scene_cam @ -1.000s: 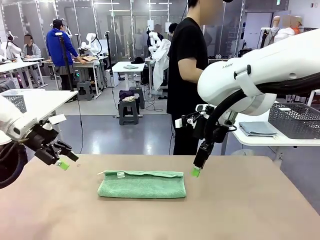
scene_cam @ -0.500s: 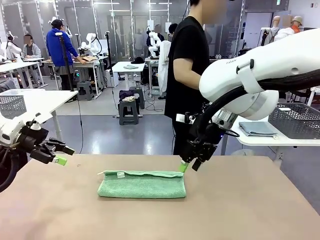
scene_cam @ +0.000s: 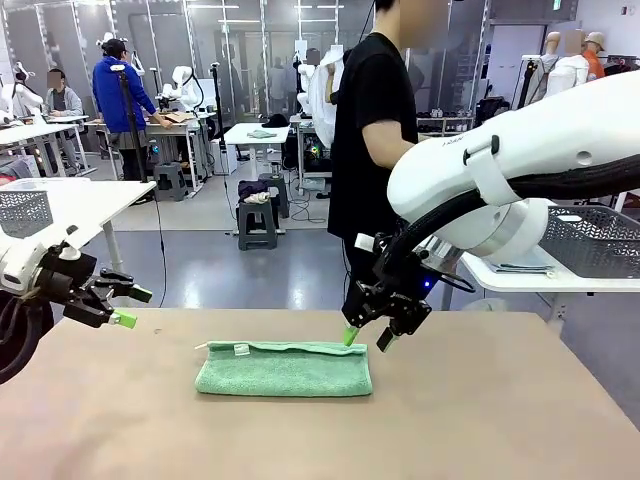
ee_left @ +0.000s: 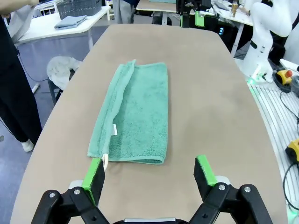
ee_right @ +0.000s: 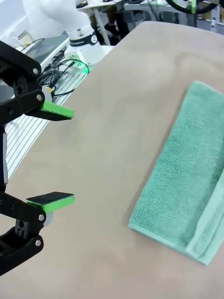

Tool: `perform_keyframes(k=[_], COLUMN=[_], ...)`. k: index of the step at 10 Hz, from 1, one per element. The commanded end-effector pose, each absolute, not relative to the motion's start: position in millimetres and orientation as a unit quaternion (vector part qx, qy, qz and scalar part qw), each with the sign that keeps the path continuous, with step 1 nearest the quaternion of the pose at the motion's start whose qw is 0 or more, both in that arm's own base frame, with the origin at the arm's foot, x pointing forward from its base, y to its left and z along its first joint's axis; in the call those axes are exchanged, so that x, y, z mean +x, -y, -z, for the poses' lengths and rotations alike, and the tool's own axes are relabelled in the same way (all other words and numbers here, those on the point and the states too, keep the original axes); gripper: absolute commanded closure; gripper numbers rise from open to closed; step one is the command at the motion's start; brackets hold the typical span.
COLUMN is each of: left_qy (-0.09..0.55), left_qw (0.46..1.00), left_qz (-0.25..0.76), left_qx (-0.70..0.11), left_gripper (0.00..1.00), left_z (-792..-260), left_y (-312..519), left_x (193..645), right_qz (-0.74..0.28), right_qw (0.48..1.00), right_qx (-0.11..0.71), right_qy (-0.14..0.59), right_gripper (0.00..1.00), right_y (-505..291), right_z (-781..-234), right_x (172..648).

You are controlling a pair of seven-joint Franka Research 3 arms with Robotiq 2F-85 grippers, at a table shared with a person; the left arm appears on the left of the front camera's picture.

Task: Fold the towels and place them in the basket.
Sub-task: When a person lays out a Towel with hook on the table, fold it in half twice.

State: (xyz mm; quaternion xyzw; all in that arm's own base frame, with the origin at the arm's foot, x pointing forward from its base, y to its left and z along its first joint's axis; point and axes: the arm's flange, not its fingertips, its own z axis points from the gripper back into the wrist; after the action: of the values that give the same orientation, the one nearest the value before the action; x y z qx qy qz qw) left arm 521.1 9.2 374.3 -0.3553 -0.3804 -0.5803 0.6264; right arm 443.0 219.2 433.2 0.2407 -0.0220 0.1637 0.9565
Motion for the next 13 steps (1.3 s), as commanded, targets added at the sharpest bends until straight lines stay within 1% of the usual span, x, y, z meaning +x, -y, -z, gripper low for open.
perform_keyframes(k=[1,4,5,8,9,11,13], left_qy=[0.378,0.378,0.378,0.378,0.378,0.378,0.378], left_qw=[0.628,0.628,0.628,0.628,0.628,0.628,0.628], left_qz=[0.578,0.578,0.578,0.578,0.578,0.578,0.578], left_qx=[-0.358,-0.358,-0.358,-0.358,-0.358,-0.358,-0.358], left_gripper=[0.03,0.03,0.03,0.03,0.03,0.03,0.03], left_z=[-374.4,-374.4,-374.4,-374.4,-374.4,-374.4,-374.4], left_y=[-8.8,-8.8,-8.8,-8.8,-8.8,-8.8,-8.8], left_x=[521.0,521.0,521.0,521.0,521.0,521.0,521.0], right_qz=[-0.175,-0.165,-0.143,-0.078,-0.057,-0.037,-0.001], right_qw=[0.954,0.956,0.966,0.973,0.975,0.977,0.981], right_qx=[0.241,0.24,0.21,0.205,0.197,0.186,0.173], right_qy=[0.021,0.022,0.037,0.066,0.086,0.098,0.084], right_gripper=[0.23,0.23,0.23,0.23,0.23,0.23,0.23], right_y=[-217.7,-219.0,-229.9,-251.8,-252.5,-250.1,-243.6], right_z=[-434.6,-433.2,-426.3,-388.3,-378.7,-360.7,-349.5], right_x=[443.6,443.0,440.2,458.7,466.4,485.4,499.4])
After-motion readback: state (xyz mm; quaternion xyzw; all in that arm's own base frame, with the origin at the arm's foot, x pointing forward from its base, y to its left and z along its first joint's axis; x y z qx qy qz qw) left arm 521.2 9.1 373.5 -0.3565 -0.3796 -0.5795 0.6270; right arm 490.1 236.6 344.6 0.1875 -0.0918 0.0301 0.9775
